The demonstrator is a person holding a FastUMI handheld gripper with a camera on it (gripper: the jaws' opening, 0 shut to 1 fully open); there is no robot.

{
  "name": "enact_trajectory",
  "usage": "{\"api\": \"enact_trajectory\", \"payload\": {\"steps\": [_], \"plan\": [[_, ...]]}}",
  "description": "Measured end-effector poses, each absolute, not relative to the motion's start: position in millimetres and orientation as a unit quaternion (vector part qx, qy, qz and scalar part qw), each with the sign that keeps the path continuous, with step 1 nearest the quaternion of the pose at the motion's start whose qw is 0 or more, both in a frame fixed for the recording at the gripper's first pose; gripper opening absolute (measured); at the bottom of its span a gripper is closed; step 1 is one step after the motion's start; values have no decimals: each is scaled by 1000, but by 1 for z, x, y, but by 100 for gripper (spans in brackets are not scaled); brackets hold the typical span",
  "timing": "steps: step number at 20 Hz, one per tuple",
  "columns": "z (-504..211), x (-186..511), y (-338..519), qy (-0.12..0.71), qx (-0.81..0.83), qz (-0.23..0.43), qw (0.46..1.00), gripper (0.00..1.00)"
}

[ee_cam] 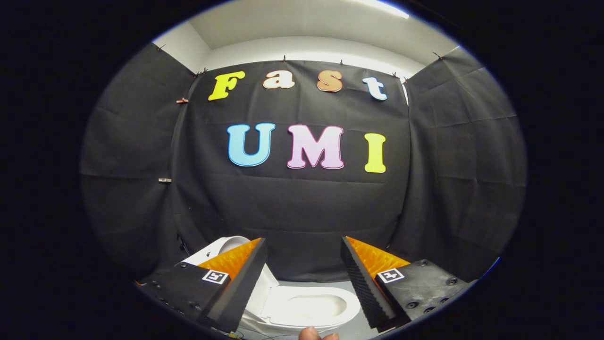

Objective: Open the toilet lid.

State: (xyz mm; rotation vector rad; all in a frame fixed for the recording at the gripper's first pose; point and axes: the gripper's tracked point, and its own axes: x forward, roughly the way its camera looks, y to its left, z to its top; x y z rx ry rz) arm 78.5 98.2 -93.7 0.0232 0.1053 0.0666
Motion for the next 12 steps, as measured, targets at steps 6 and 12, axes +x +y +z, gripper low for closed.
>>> {"api": "enact_trajectory", "payload": {"steps": [6, 12], "plan": [[-91, 72, 59, 49, 4, 12, 999, 98], [-78, 59, 28, 37, 7, -3, 999, 98]]}}
